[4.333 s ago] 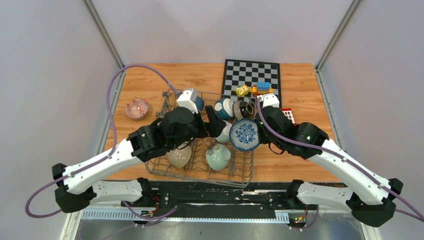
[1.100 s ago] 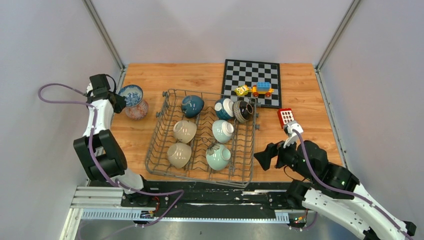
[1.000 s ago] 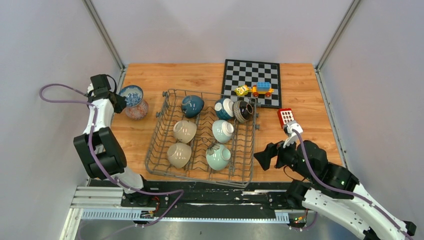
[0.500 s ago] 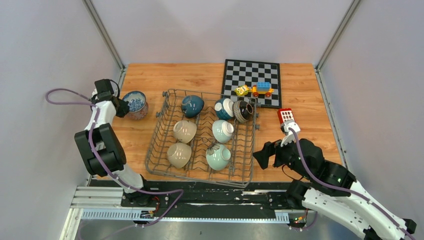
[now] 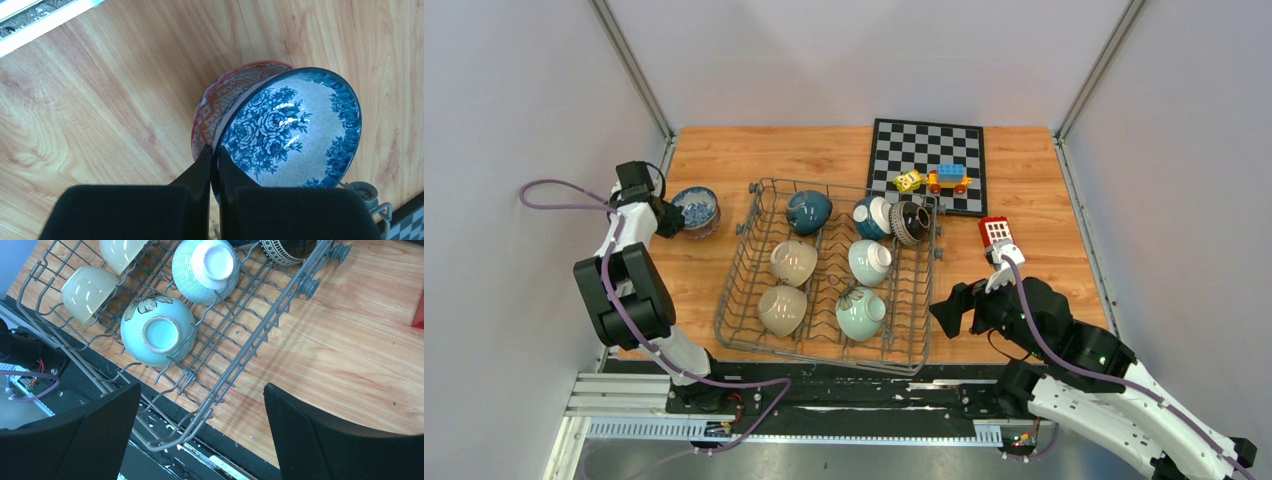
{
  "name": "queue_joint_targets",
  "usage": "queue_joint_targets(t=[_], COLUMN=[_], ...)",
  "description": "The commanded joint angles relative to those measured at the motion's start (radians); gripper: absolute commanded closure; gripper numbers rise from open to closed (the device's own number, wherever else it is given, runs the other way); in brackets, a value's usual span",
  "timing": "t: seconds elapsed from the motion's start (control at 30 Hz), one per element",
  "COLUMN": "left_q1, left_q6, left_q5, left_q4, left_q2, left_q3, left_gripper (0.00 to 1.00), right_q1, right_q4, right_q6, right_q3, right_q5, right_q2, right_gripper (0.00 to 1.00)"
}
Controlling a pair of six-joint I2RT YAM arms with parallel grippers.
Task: Unload the bowls from the dish rack
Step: Place the bowl with the bowl.
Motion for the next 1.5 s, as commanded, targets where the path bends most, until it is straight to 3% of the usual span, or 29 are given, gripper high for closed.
queue_joint_targets(t=[0.0, 0.6, 1.47], left_q1=[0.004, 0.003, 0.003], left_q6=[0.008, 0.028, 0.077], left_q5=[-0.004, 0.0, -0.015], left_q4=[0.044, 0.05, 0.001], left_q2=[0.011, 0.045, 0.012], left_q3=[-0.006, -0.005, 0.016], left_gripper=[1.0, 1.0, 0.63], right_q1=[-0.011, -0.011, -0.011], right_q4=[0.004, 0.0, 0.002], right_q6=[0.015, 0.009, -0.005], right_q3=[0.008, 0.005, 0.001], right_q5=[0.018, 0.028, 0.032], right_q2=[-0.01, -0.01, -0.007], right_gripper=[0.04, 0.04, 0.04])
